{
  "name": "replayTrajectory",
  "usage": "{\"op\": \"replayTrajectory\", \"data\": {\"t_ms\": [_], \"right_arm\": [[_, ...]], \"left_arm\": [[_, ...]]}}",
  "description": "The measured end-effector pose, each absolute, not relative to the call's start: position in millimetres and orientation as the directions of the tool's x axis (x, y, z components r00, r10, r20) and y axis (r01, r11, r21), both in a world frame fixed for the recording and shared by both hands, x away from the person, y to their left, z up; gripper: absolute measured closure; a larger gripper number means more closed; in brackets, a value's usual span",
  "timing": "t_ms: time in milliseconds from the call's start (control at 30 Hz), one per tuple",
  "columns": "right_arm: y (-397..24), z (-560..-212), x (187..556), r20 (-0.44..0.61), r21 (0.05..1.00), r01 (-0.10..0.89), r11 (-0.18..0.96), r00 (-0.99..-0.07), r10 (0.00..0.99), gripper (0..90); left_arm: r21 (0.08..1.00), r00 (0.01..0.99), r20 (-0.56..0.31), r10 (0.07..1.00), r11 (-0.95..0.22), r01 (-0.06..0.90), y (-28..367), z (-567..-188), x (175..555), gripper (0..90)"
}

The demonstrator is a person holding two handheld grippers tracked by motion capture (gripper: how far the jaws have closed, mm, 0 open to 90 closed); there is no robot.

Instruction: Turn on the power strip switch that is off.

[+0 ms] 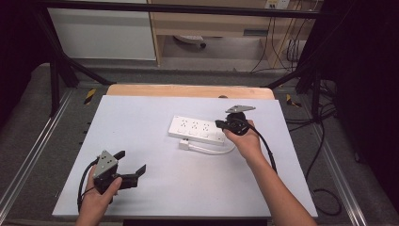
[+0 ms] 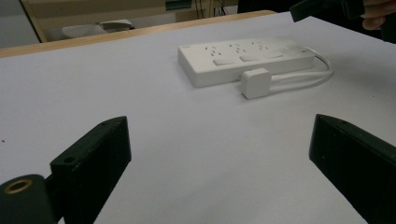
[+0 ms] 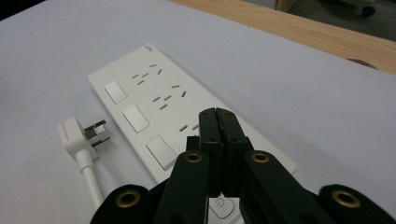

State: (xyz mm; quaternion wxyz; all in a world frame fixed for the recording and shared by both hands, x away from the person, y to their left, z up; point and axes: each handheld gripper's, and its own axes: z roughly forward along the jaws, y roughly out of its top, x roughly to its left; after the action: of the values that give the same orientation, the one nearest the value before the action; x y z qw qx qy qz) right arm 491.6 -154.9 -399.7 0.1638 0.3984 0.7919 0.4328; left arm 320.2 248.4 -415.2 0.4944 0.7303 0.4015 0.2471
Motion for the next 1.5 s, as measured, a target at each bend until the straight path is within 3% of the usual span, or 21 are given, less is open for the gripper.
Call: {"op": "replayTrajectory", "data": {"t_ms": [400,1500], "right_arm": [[-133.1,-414.6,492.5,0.085,0.792,0.502,0.347,-0.653,0.752,90.0],[-124.8,-424.5,491.4,0.078,0.778,0.507,0.37,-0.662,0.745,90.0]], "left_arm": [[0.922,0.555,-0.035,0.831,-0.187,0.338,248.8,-414.8,319.9,5.7],[0.921,0.556,-0.035,0.83,-0.19,0.341,249.2,-415.0,320.3,5.8]]}}
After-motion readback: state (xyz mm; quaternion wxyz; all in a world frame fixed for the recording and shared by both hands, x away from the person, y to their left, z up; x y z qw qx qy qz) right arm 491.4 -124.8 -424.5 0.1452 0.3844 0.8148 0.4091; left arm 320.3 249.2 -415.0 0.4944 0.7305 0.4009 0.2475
